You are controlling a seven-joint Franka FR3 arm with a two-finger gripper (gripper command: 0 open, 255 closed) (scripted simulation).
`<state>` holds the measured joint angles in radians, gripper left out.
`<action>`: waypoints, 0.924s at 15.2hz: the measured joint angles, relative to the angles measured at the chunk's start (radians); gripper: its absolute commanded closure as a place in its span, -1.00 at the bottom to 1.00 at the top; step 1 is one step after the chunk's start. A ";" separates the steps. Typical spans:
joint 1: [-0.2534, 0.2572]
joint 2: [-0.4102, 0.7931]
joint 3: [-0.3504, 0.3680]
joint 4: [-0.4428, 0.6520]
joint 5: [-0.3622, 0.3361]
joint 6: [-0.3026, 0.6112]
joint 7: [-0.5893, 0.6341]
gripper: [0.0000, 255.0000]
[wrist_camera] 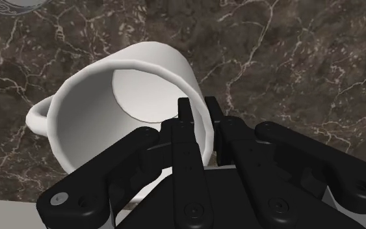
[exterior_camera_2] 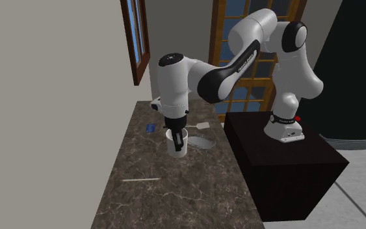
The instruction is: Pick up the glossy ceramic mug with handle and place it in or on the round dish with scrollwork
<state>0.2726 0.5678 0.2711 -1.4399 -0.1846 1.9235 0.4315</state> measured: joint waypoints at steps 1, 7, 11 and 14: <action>-0.018 -0.042 0.002 -0.062 0.008 0.021 -0.011 1.00; -0.106 -0.253 0.001 -0.361 0.053 0.119 -0.086 1.00; -0.161 -0.409 -0.010 -0.556 0.095 0.167 -0.158 1.00; -0.196 -0.503 -0.030 -0.669 0.119 0.192 -0.222 1.00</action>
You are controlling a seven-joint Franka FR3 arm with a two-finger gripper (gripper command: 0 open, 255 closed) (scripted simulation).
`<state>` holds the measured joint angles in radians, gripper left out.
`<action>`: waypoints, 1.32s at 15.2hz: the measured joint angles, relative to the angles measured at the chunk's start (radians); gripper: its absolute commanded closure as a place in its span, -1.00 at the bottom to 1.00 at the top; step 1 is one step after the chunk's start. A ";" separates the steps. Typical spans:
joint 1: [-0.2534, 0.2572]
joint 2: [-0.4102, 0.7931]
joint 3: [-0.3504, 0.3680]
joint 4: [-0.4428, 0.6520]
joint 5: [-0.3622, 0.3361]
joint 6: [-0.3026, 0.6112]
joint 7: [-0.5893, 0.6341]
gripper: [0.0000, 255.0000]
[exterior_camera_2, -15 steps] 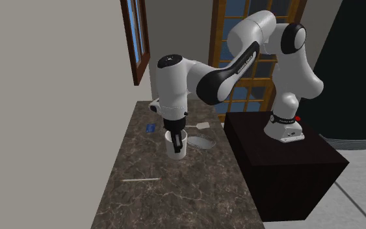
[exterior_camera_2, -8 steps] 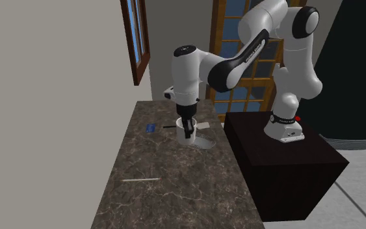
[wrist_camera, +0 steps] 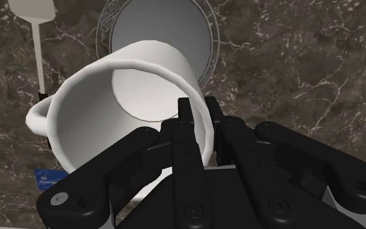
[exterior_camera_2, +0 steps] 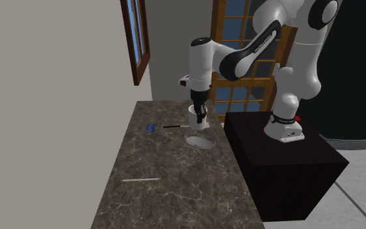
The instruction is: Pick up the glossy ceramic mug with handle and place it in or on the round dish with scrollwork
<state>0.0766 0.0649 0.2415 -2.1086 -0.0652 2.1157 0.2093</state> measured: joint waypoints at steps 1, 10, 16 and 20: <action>-0.005 -0.023 -0.003 -0.032 0.006 0.011 -0.010 1.00; -0.008 0.017 -0.009 -0.108 -0.011 0.124 -0.005 1.00; -0.007 0.068 -0.012 -0.133 -0.031 0.198 0.011 1.00; -0.006 0.091 -0.014 -0.141 -0.041 0.229 0.018 1.00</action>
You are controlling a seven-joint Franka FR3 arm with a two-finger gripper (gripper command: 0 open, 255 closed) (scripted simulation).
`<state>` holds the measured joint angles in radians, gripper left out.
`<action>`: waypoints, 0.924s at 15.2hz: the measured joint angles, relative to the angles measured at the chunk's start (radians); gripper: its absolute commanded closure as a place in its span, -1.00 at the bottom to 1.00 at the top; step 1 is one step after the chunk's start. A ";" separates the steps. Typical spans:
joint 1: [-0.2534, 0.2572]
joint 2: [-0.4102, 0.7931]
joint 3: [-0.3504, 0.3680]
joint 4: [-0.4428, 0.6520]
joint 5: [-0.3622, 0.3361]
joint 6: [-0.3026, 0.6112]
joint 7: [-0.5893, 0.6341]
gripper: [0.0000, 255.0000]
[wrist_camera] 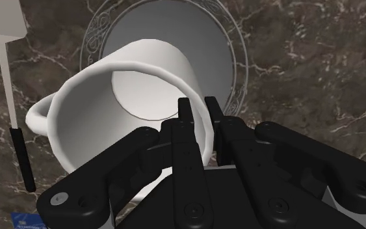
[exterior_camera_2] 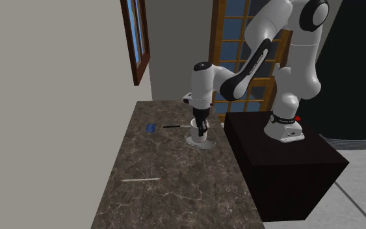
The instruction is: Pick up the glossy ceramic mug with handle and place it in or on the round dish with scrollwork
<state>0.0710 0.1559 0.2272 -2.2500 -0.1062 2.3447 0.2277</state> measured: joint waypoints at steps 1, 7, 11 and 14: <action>0.000 0.001 0.000 0.000 0.000 0.001 0.000 1.00; 0.000 0.002 0.000 0.000 -0.001 0.002 0.001 -1.00; 0.000 0.002 0.000 0.000 -0.001 0.002 0.001 -1.00; -0.001 -0.042 0.005 0.019 0.017 -0.058 -0.011 -1.00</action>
